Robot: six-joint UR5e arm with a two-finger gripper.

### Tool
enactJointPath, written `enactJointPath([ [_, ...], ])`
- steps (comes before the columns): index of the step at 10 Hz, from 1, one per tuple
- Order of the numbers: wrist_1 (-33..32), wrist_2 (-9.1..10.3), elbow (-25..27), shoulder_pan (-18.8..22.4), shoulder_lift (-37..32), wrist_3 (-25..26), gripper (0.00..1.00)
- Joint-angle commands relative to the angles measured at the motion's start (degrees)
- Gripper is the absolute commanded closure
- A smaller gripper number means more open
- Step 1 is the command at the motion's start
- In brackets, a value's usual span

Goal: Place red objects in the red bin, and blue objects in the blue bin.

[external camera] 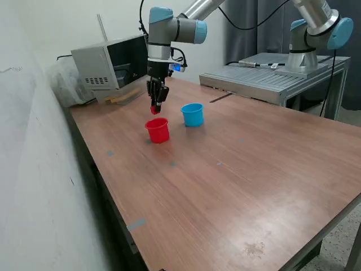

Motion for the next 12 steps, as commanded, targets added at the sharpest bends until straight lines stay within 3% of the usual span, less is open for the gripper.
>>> enactJointPath([
  [1,-0.1,-0.11,-1.9,-0.2,2.0,0.0,1.0],
  [9,-0.3,-0.29,-1.0,-2.8,1.9,-0.1,1.0],
  [10,-0.3,-0.29,-1.0,-2.7,1.8,-0.1,0.0],
  [12,-0.3,-0.73,-1.1,-2.7,1.8,-0.1,0.0],
])
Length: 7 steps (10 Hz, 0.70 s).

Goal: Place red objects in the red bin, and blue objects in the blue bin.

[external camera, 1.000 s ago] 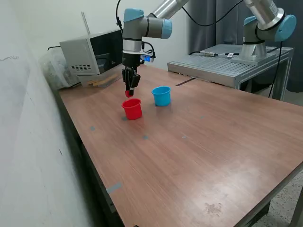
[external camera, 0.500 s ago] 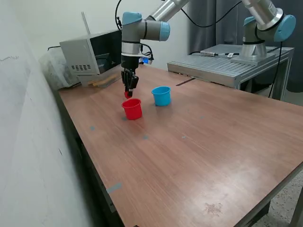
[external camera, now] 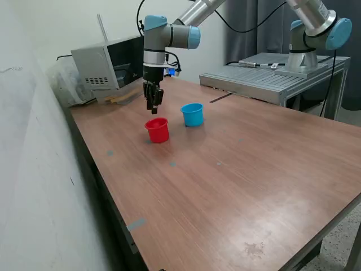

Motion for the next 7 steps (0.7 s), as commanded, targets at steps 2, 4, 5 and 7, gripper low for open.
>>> enactJointPath([
  [2,0.0,-0.24,0.0,-0.1,-0.1,0.0,0.0],
  [4,0.6,-0.24,0.1,0.5,-0.7,-0.1,0.0],
  [5,0.8,-0.24,2.8,0.8,-2.9,-0.1,0.0],
  [7,2.3,-0.24,11.7,1.6,-14.0,-1.2,0.0],
])
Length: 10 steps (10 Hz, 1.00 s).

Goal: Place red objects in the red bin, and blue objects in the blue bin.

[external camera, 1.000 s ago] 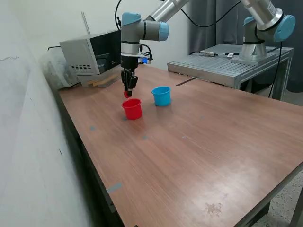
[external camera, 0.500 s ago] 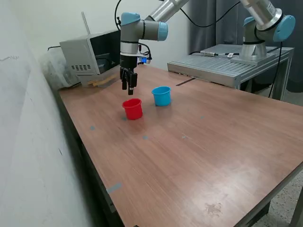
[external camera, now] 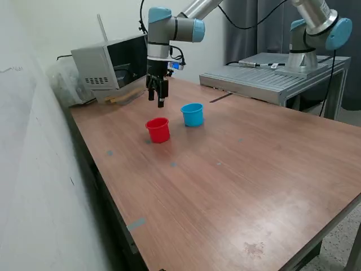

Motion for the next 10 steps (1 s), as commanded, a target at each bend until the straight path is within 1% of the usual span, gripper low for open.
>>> enactJointPath([
  [1,5.3,0.0,10.6,2.7,-14.8,-1.8,0.0],
  [3,14.3,0.0,16.0,3.2,-25.6,-1.8,0.0],
  [4,19.3,-0.09,19.1,4.1,-33.1,-1.7,0.0],
  [5,22.2,-1.83,20.5,5.0,-37.9,-1.4,0.0],
  [6,25.9,-5.33,21.3,6.7,-41.0,-1.1,0.0],
  [7,29.0,-7.8,21.6,8.7,-43.8,-0.9,0.0],
  [8,32.6,-8.44,21.5,10.1,-46.4,0.1,0.0],
  [9,37.9,-8.44,20.9,10.8,-48.7,2.0,0.0],
  [10,42.4,-8.35,18.8,12.0,-50.2,2.9,0.0],
])
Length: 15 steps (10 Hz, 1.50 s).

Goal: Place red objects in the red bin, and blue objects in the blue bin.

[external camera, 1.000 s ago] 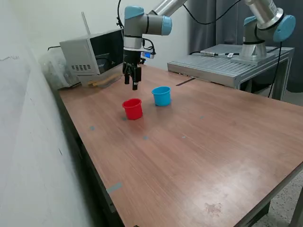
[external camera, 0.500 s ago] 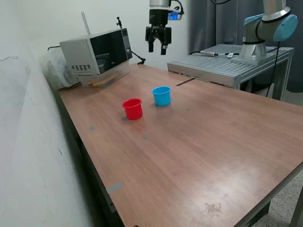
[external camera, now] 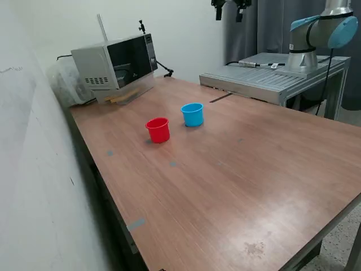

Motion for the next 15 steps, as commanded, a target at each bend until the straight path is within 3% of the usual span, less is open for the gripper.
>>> enactJointPath([
  [1,13.9,-1.69,-2.8,5.3,-7.3,2.9,0.0],
  [5,15.4,-1.16,-2.2,9.9,-8.7,3.5,0.0],
  [15,16.0,-1.34,-1.9,9.3,-9.0,3.8,0.0],
])
